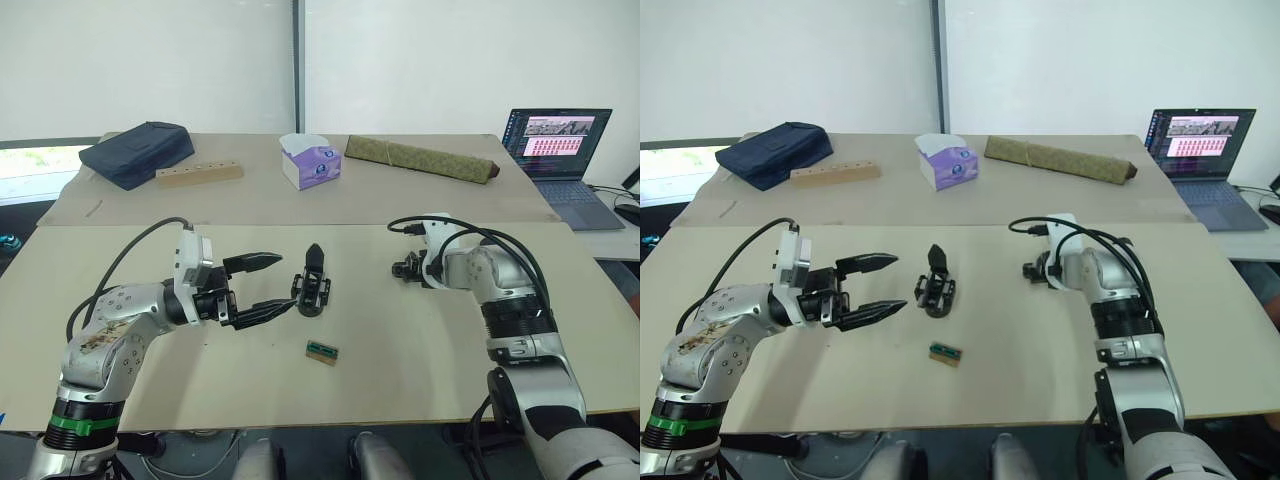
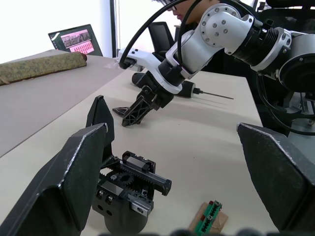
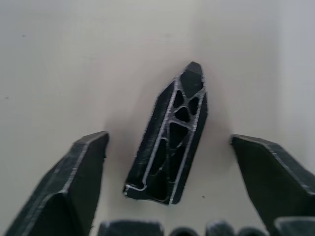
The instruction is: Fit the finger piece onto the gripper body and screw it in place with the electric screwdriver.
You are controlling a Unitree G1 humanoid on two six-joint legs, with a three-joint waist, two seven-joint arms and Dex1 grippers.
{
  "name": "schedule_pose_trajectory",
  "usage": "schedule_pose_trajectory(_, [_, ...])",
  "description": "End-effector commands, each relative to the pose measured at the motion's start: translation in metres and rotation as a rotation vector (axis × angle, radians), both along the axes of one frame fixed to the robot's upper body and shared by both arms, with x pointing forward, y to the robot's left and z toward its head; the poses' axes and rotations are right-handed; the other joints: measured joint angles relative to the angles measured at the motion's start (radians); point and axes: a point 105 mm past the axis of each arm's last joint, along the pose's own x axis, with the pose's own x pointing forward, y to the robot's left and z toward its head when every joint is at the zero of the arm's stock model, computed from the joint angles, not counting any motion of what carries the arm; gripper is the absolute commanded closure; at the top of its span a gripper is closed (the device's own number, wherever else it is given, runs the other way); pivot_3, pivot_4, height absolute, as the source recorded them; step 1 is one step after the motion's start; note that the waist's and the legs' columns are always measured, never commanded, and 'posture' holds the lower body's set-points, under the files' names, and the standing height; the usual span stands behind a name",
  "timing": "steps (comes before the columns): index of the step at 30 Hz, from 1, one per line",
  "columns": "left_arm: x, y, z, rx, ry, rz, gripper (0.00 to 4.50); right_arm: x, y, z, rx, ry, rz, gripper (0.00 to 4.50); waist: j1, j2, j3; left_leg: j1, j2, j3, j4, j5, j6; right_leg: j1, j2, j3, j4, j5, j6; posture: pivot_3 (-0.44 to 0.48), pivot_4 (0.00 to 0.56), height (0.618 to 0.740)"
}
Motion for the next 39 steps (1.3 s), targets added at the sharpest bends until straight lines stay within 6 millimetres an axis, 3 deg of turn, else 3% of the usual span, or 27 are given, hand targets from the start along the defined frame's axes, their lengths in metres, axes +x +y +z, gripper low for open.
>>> schedule_pose_trajectory(1, [-0.003, 0.001, 0.010, 0.005, -0.064, 0.004, 0.00, -0.013, 0.001, -0.015, 0.004, 0.087, 0.020, 1.57, 0.000, 0.000, 0.000, 0.000, 0.000, 0.000, 0.000, 0.000, 0.000, 0.000, 0.000, 0.000, 0.000, 0.000, 0.000, 0.000, 0.150, 0.740])
schedule_pose_trajectory(6, [0.000, 0.005, 0.011, 0.008, -0.074, 0.023, 0.00, -0.025, -0.003, -0.018, -0.008, 0.115, 0.036, 3.22, 0.001, 0.000, 0.000, -0.001, 0.001, -0.001, 0.000, 0.000, 0.000, -0.001, 0.001, -0.001, 0.000, 0.000, 0.000, 0.000, 0.150, 0.740])
schedule_pose_trajectory(8, [0.002, 0.007, 0.011, 0.000, -0.076, 0.034, 0.00, -0.026, -0.005, -0.016, -0.009, 0.100, 0.042, 3.39, 0.003, 0.000, 0.000, -0.001, 0.000, -0.001, 0.000, 0.000, 0.000, 0.000, 0.000, -0.001, 0.000, 0.000, 0.000, 0.000, 0.150, 0.740])
schedule_pose_trajectory(10, [0.004, 0.006, 0.015, -0.031, -0.088, 0.047, 0.00, -0.020, 0.000, -0.001, 0.033, -0.014, 0.076, 3.39, 0.004, 0.000, 0.000, -0.001, 0.000, -0.001, 0.000, 0.000, 0.000, 0.000, 0.000, -0.001, -0.001, 0.000, 0.000, 0.000, 0.150, 0.740])
schedule_pose_trajectory(13, [0.010, 0.001, 0.033, -0.143, -0.103, 0.097, 0.00, -0.015, 0.014, 0.050, 0.022, -0.337, 0.236, 3.39, 0.005, 0.001, 0.001, -0.001, 0.000, 0.000, 0.000, 0.000, 0.000, -0.001, 0.000, -0.001, -0.001, 0.000, 0.000, 0.000, 0.150, 0.740])
schedule_pose_trajectory(14, [0.016, -0.001, 0.044, -0.235, -0.059, 0.131, 0.00, -0.021, 0.027, 0.090, -0.050, -0.569, 0.373, 3.39, 0.004, 0.001, 0.002, -0.002, 0.000, -0.001, 0.000, 0.000, 0.000, -0.001, 0.000, -0.001, -0.001, 0.000, 0.000, 0.000, 0.150, 0.740])
schedule_pose_trajectory(16, [0.025, -0.004, 0.056, -0.362, 0.028, 0.187, 0.00, -0.047, 0.053, 0.137, -0.176, -0.881, 0.571, 3.39, 0.007, 0.005, 0.007, -0.004, 0.000, -0.001, 0.001, 0.000, 0.000, -0.002, 0.000, 0.000, -0.001, 0.001, 0.002, 0.000, 0.150, 0.740])
schedule_pose_trajectory(18, [0.033, -0.012, 0.073, -0.494, 0.085, 0.212, 0.00, -0.068, 0.074, 0.155, -0.265, -1.055, 0.679, 3.39, 0.002, 0.004, 0.008, -0.007, -0.001, -0.004, 0.002, 0.000, 0.000, -0.004, -0.001, 0.000, -0.001, 0.001, 0.005, 0.000, 0.150, 0.740])
schedule_pose_trajectory(21, [0.046, -0.022, 0.085, -0.602, 0.142, 0.252, 0.00, -0.081, 0.093, 0.164, -0.300, -1.191, 0.720, 3.39, -0.002, -0.005, 0.007, -0.003, 0.000, -0.008, 0.002, 0.000, 0.000, -0.001, 0.000, -0.001, -0.001, 0.001, 0.005, 0.000, 0.150, 0.740])
schedule_pose_trajectory(25, [0.050, -0.041, 0.090, -0.641, 0.171, 0.237, 0.00, -0.085, 0.111, 0.167, -0.358, -1.274, 0.758, 3.39, 0.003, -0.005, 0.007, -0.002, -0.002, -0.008, 0.002, 0.000, -0.001, 0.000, -0.001, 0.000, 0.000, 0.002, 0.003, 0.000, 0.150, 0.740])
schedule_pose_trajectory(38, [0.047, -0.066, 0.093, -0.726, 0.237, 0.165, 0.00, -0.081, 0.119, 0.158, -0.475, -1.288, 0.800, 3.39, 0.028, -0.006, 0.007, -0.003, -0.003, -0.003, 0.003, 0.000, -0.001, 0.000, -0.001, 0.000, -0.001, 0.002, 0.003, 0.000, 0.150, 0.740])
schedule_pose_trajectory(39, [0.046, -0.067, 0.093, -0.728, 0.240, 0.164, 0.26, -0.081, 0.119, 0.158, -0.475, -1.289, 0.798, 3.39, 0.028, -0.006, 0.007, -0.003, -0.003, -0.003, 0.003, 0.000, -0.001, 0.000, -0.001, 0.000, -0.001, 0.002, 0.003, 0.000, 0.150, 0.740])
